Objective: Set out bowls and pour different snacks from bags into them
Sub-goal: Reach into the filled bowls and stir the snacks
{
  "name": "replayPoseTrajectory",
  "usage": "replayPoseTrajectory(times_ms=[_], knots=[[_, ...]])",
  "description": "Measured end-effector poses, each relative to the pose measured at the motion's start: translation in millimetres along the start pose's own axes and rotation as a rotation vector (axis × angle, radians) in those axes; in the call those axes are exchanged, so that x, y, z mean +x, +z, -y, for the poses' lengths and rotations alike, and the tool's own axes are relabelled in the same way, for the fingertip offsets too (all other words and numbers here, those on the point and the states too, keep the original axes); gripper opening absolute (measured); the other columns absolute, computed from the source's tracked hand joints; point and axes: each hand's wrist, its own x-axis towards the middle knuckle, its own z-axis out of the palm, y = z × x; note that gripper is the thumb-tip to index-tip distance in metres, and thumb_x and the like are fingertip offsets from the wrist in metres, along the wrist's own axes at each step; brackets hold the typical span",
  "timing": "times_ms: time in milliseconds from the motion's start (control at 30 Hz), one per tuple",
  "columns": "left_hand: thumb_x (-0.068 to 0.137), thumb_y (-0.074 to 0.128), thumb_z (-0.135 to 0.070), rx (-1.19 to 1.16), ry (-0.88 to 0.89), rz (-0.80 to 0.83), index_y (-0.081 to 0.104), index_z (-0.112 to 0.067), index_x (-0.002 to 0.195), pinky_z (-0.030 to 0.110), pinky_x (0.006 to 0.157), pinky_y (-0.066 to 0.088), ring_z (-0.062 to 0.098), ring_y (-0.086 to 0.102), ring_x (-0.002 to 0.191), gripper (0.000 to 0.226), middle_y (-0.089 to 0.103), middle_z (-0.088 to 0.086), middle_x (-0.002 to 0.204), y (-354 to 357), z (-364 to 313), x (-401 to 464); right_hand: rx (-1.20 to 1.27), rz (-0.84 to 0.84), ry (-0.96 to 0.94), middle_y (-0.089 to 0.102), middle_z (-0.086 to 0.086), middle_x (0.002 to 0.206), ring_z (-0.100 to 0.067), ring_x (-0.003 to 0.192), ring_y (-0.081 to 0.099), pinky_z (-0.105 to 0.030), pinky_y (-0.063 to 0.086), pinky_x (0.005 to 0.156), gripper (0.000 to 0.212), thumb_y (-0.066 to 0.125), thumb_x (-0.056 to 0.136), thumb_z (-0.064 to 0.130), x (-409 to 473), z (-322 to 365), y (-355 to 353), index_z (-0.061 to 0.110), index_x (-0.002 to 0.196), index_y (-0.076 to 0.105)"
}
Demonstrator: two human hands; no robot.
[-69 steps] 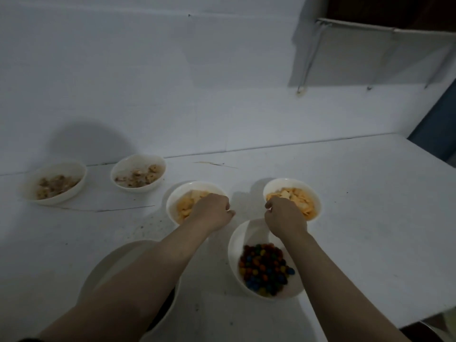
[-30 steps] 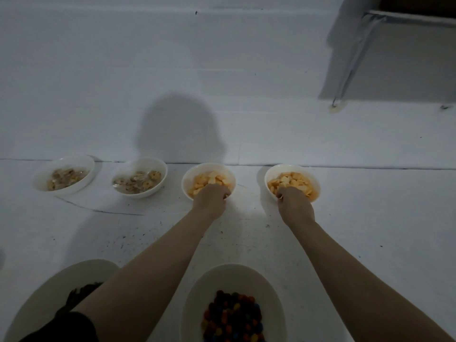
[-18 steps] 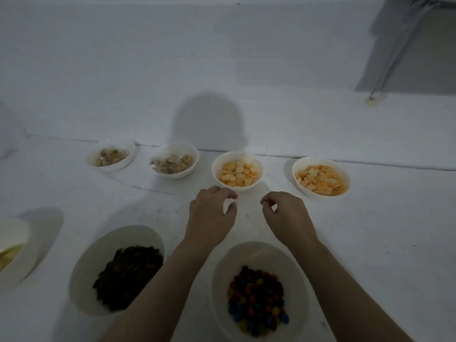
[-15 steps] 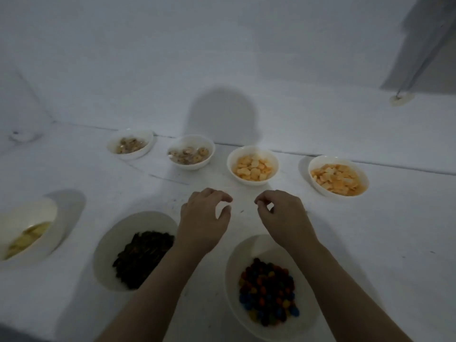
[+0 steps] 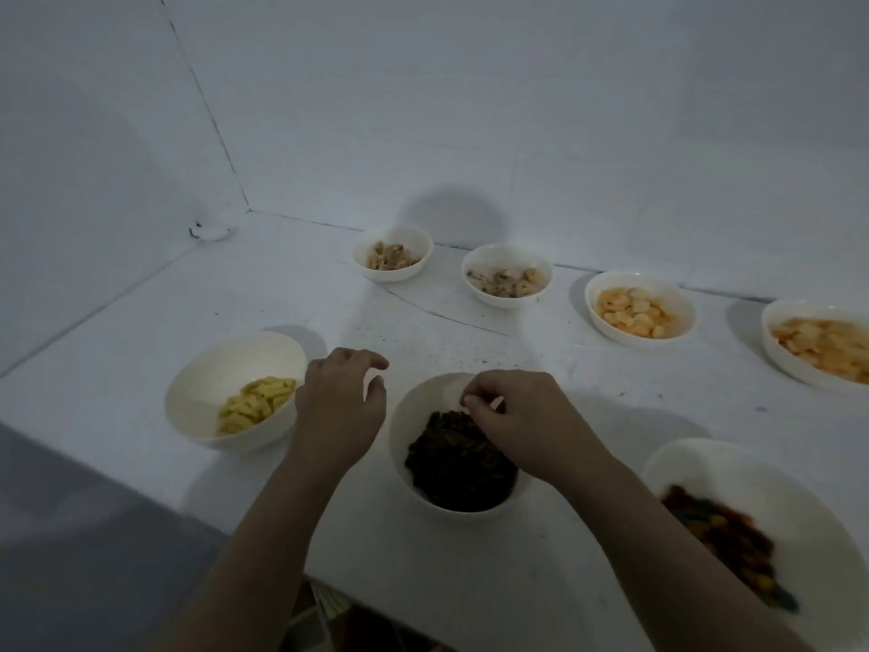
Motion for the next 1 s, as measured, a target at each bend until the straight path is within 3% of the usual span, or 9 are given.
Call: replayPoseTrajectory(times_ms=[167,333,433,500,567,667,733,800,1000], knots=[[0.093,0.055,-0.034,0.207,-0.049,0.160,0.050,-0.017,0.127,0.043,0.094,0.039,0.030,0.037,0.124,0.039,0.044,0.010,0.131,-15,54,30,-0.044,0.015,0.187,0.065,0.010,0.087,-0.008,0.079,0.058,-0.024,0.042,0.074,0.029,0.047,0.101,0.040,14,32,48,0.024,0.102,0.071],[0.092,0.054,-0.045,0.320,-0.107,0.337,0.044,-0.006,0.123,0.043,0.093,0.042,0.033,0.043,0.121,0.050,0.048,0.014,0.127,-19,88,55,-0.179,0.065,0.365,0.066,0.002,0.074,-0.015,0.068,0.061,-0.031,0.053,0.069,0.051,0.047,0.095,0.060,26,67,85,0.016,0.079,0.066],[0.096,0.049,-0.039,0.379,-0.008,0.461,0.047,-0.008,0.109,0.039,0.084,0.043,0.027,0.052,0.102,0.033,0.055,0.011,0.117,-18,99,64,-0.308,0.096,0.456,0.057,0.002,0.078,-0.019,0.077,0.060,-0.029,0.046,0.064,0.036,0.054,0.096,0.045,28,74,103,0.017,0.072,0.051],[0.098,0.048,-0.035,0.350,0.087,0.463,0.044,-0.011,0.099,0.034,0.076,0.040,0.020,0.045,0.086,0.024,0.056,0.008,0.108,-17,99,67,-0.332,0.066,0.497,0.060,0.000,0.090,-0.022,0.091,0.063,-0.029,0.045,0.068,0.021,0.053,0.098,0.035,30,73,108,0.017,0.086,0.057],[0.099,0.049,-0.032,0.319,0.186,0.425,0.047,-0.011,0.099,0.028,0.069,0.034,0.017,0.041,0.080,0.021,0.054,0.005,0.100,-15,94,68,-0.362,0.016,0.536,0.065,-0.003,0.104,-0.024,0.100,0.064,-0.030,0.045,0.071,0.020,0.052,0.100,0.032,33,71,110,0.015,0.103,0.063],[0.098,0.052,-0.025,0.267,0.284,0.348,0.050,-0.014,0.092,0.026,0.061,0.029,0.015,0.042,0.074,0.013,0.047,-0.004,0.080,-3,81,72,-0.415,-0.056,0.600,0.067,-0.003,0.102,-0.024,0.100,0.065,-0.031,0.044,0.073,0.016,0.051,0.101,0.024,35,61,106,0.015,0.100,0.064],[0.097,0.052,-0.022,0.204,0.331,0.349,0.058,-0.016,0.099,0.026,0.063,0.033,0.018,0.052,0.078,0.009,0.059,-0.002,0.087,8,74,78,-0.479,-0.104,0.646,0.065,-0.001,0.093,-0.024,0.100,0.064,-0.035,0.041,0.088,0.018,0.049,0.100,0.018,35,50,103,0.020,0.085,0.058],[0.096,0.051,-0.021,0.158,0.383,0.358,0.063,-0.020,0.105,0.027,0.067,0.036,0.023,0.061,0.090,0.014,0.067,0.000,0.099,18,65,83,-0.521,-0.161,0.687,0.068,0.002,0.097,-0.024,0.104,0.062,-0.041,0.033,0.104,0.017,0.048,0.099,0.014,35,38,100,0.023,0.091,0.061],[0.096,0.053,-0.019,0.066,0.469,0.334,0.064,-0.020,0.101,0.030,0.074,0.036,0.027,0.061,0.096,0.012,0.068,0.002,0.099,46,37,96,-0.536,-0.273,0.657,0.064,0.001,0.115,-0.026,0.115,0.054,-0.049,0.021,0.114,0.030,0.045,0.094,0.005,36,3,87,0.022,0.114,0.059]])
